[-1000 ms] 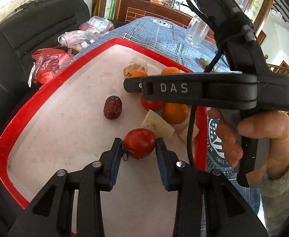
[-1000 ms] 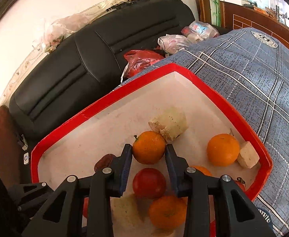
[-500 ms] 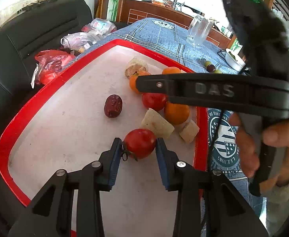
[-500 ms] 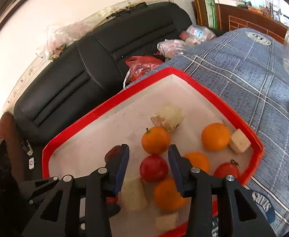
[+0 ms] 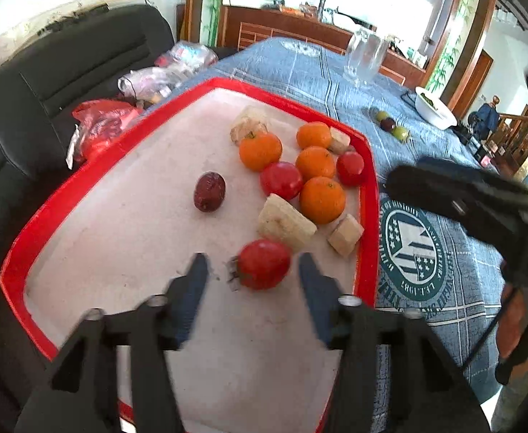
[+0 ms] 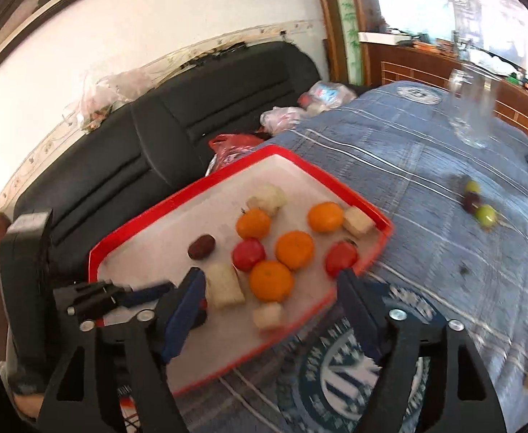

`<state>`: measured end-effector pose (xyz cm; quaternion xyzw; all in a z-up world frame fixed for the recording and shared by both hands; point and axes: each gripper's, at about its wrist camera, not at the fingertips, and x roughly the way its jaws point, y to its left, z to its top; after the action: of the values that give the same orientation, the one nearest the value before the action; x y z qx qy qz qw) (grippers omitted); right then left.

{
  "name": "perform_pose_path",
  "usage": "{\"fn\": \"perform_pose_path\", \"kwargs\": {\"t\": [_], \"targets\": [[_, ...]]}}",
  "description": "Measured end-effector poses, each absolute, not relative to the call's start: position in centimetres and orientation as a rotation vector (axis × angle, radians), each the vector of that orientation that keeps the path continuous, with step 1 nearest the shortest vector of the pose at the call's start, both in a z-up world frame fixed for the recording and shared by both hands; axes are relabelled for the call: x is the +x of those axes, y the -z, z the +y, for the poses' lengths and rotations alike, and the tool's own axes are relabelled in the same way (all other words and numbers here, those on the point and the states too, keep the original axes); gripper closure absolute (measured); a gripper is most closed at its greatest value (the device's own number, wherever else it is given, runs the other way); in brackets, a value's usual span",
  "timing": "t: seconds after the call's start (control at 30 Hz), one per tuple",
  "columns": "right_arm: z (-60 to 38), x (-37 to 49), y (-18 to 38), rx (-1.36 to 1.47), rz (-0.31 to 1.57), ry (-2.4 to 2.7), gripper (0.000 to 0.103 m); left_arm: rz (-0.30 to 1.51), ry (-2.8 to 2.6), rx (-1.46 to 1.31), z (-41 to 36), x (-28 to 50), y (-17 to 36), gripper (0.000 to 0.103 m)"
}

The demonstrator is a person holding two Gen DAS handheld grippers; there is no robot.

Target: Organize fruits

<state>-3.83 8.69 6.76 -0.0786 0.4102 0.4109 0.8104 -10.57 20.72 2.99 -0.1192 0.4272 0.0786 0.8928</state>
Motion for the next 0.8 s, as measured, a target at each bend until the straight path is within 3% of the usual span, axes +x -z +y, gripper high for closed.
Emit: {"fn": "perform_pose_path", "kwargs": {"t": [0.13, 0.23, 0.4, 0.8], "targets": [[5.9, -4.2, -6.6, -0.114, 0.893, -0.846, 0.02, 0.851, -0.182, -0.209, 20.4, -11.1, -3.7, 0.041], [4.2, -4.8, -6.4, -0.093, 0.892, -0.822, 0.018, 0.83, -0.183, -0.197, 20.1, -11.4, -3.9, 0.028], [2.9, -6.5, -6.2, -0.112, 0.865, -0.794, 0.017, 0.806, -0.213, -0.132, 19.2, -11.9, -4.3, 0.023], [2.8, -9.5, -6.0, -0.176, 0.83, -0.797, 0.016, 0.758, -0.295, -0.084, 18.7, -13.2, -5.3, 0.022]]}}
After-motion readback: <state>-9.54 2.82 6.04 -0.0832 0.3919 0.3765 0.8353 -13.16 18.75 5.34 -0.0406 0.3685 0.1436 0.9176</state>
